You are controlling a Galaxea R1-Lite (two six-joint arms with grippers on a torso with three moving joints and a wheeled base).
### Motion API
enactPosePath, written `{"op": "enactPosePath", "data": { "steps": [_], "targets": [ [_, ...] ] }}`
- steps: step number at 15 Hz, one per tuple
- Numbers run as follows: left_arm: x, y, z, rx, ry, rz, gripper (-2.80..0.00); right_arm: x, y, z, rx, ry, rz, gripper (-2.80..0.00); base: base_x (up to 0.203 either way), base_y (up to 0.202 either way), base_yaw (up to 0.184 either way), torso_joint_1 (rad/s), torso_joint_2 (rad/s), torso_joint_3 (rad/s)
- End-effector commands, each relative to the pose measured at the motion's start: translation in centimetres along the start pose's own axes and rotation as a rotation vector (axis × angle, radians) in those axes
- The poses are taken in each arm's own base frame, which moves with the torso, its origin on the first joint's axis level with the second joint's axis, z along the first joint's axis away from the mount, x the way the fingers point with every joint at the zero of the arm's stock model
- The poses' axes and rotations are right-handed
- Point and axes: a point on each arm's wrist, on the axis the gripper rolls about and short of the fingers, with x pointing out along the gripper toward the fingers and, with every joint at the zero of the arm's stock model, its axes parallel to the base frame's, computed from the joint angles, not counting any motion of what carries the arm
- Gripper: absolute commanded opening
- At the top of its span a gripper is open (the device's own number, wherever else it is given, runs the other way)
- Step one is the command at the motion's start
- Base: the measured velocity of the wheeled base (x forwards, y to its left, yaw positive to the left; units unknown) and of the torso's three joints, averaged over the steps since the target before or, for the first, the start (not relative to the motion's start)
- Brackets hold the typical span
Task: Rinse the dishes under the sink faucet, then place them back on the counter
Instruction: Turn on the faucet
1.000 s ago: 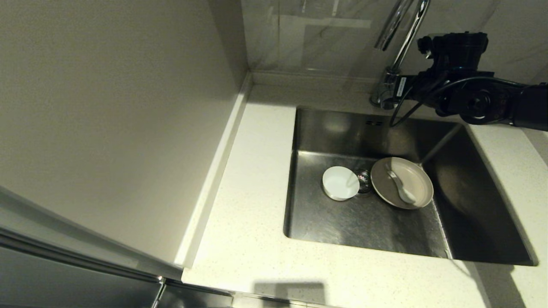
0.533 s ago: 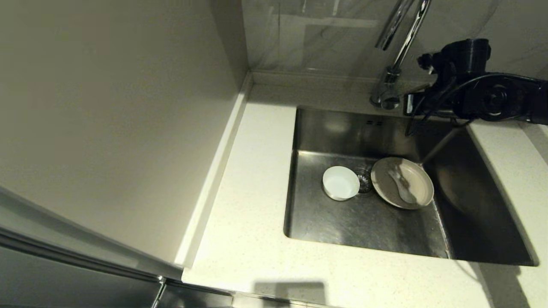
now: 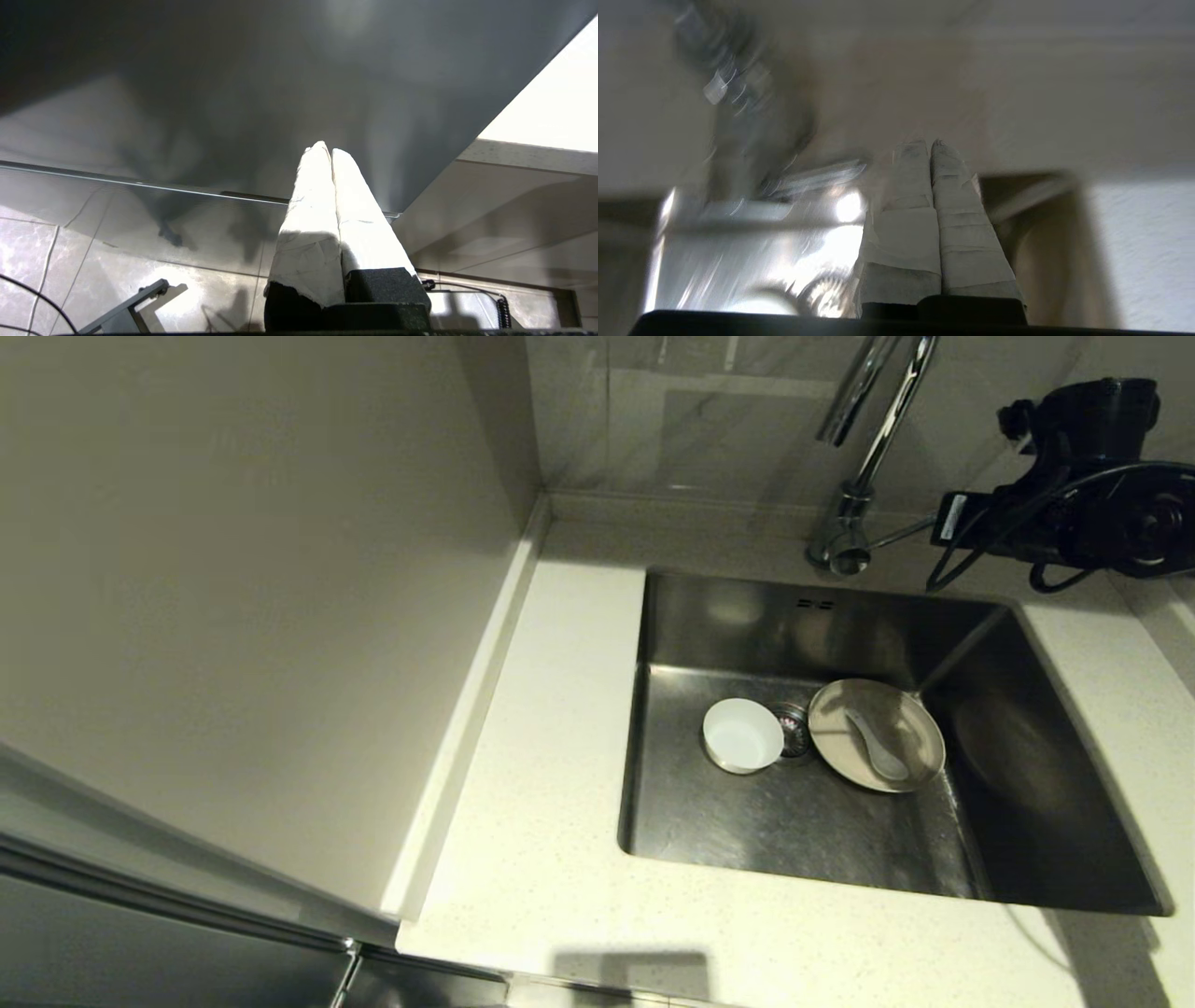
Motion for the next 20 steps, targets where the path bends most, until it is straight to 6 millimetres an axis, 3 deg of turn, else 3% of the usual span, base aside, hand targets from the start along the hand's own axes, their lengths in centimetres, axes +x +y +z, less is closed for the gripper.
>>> {"op": "enactPosePath", "data": {
  "steps": [1,7,13,15,20],
  "targets": [
    [0.0,0.0,0.0,-0.001,-0.003,0.000,-2.80,0.6,-1.6,0.3,0.017,-0.035,-0.086,-2.80,0.000,0.000,0.000,0.000,0.00,0.000],
    [0.0,0.0,0.0,-0.001,-0.003,0.000,-2.80,2.0,-3.7,-0.2,0.278,-0.036,-0.051,-2.80,0.000,0.000,0.000,0.000,0.00,0.000],
    [0.0,0.0,0.0,-0.001,-0.003,0.000,-2.80,1.7,-6.0,0.4,0.618,0.047,0.117,-2.80,0.000,0.000,0.000,0.000,0.00,0.000],
    [0.0,0.0,0.0,-0.001,-0.003,0.000,-2.80,1.3,-5.9,1.2,0.644,0.017,0.195,-2.80,0.000,0.000,0.000,0.103,-0.19,-0.105],
    [0.0,0.0,0.0,-0.001,-0.003,0.000,-2.80,1.4,-5.0,1.1,0.590,0.046,0.312,-2.80,0.000,0.000,0.000,0.008,-0.01,-0.007]
  ]
}}
